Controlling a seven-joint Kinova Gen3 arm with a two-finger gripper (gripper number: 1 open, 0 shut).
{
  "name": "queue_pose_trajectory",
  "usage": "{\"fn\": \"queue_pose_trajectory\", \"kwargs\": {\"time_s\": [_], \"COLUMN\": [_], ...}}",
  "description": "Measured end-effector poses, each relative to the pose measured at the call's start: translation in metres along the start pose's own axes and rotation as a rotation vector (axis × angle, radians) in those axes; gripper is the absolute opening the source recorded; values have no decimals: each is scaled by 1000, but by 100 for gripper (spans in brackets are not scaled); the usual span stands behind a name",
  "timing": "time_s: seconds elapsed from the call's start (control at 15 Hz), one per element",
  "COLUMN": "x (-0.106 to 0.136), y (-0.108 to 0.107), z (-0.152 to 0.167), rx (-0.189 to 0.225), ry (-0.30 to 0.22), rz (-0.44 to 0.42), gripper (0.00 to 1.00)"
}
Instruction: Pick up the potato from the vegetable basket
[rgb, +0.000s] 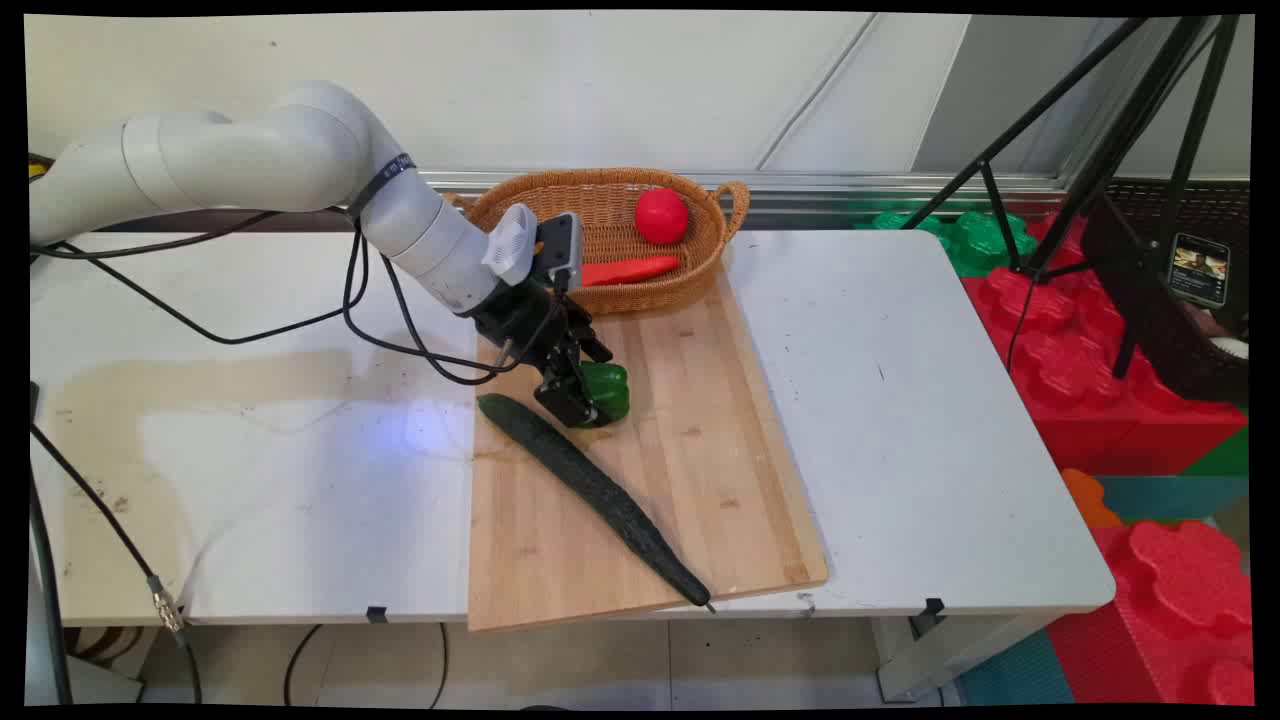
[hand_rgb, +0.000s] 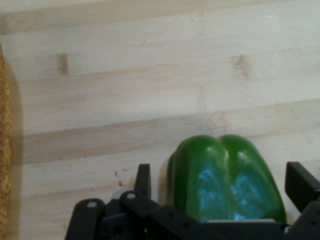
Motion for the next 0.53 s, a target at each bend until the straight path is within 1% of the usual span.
{"fn": "queue_pose_trajectory", "kwargs": {"time_s": [0.27, 0.53], "x": [2, 4], "y": [2, 4], "z": [-6, -22], "rx": [9, 27], "ry": [17, 44], "rz": [-6, -5], "gripper": [100, 100]}}
